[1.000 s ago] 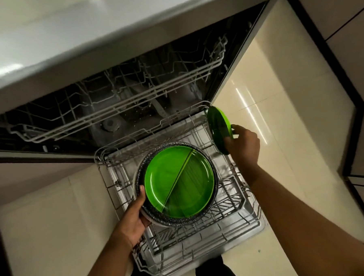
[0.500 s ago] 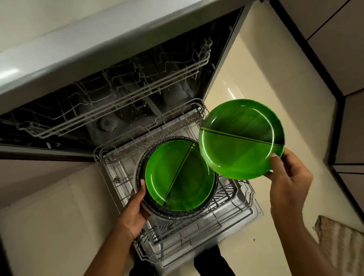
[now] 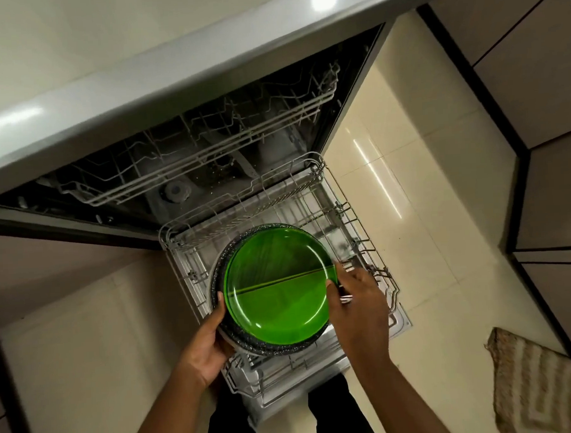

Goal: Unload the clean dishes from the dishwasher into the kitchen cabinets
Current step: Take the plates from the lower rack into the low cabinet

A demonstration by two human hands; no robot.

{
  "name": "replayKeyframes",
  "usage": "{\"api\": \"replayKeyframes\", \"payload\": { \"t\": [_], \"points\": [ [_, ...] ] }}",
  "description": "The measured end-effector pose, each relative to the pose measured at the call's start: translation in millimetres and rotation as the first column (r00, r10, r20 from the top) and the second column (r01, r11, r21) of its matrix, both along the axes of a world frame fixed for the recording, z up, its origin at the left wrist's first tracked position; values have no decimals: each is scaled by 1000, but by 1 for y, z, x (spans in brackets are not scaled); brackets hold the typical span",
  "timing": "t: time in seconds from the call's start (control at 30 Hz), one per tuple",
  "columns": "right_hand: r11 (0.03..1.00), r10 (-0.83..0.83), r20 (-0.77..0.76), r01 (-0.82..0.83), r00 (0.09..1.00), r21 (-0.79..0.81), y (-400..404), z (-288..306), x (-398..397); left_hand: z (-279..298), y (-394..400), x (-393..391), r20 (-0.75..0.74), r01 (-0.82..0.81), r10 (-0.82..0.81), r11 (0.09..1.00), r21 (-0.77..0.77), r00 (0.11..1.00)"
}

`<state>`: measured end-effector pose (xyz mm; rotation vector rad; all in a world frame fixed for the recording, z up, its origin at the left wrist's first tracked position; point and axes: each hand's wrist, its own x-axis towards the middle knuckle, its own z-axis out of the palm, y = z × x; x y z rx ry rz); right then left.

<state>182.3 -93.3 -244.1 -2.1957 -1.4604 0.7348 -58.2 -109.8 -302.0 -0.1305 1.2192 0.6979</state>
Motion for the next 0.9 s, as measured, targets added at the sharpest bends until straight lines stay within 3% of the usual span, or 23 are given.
{"api": "replayKeyframes", "payload": {
  "t": [0.07, 0.23, 0.53, 0.73, 0.9],
  "points": [
    [996, 85, 148, -86, 985, -2, -5, -3, -10, 1, -6, -11, 2, -11, 11, 1000, -18, 1000],
    [992, 128, 132, -127, 983, -15, -9, -9, -32, 4, -22, -37, -23, -116, 115, 992, -41, 993],
    [993, 121, -136, -122, 983, 4, -9, 9, -61, 25, -34, -65, -16, -197, 196, 980, -21, 980],
    [975, 206, -214, -181, 955, 132, -5, 42, -78, 70, -36, -83, -33, -241, 243, 969, 49, 970],
    [994, 108, -517, -103, 849, 38, -11, 73, -98, 110, -48, -97, -64, -267, 273, 959, 96, 960]
  ]
}}
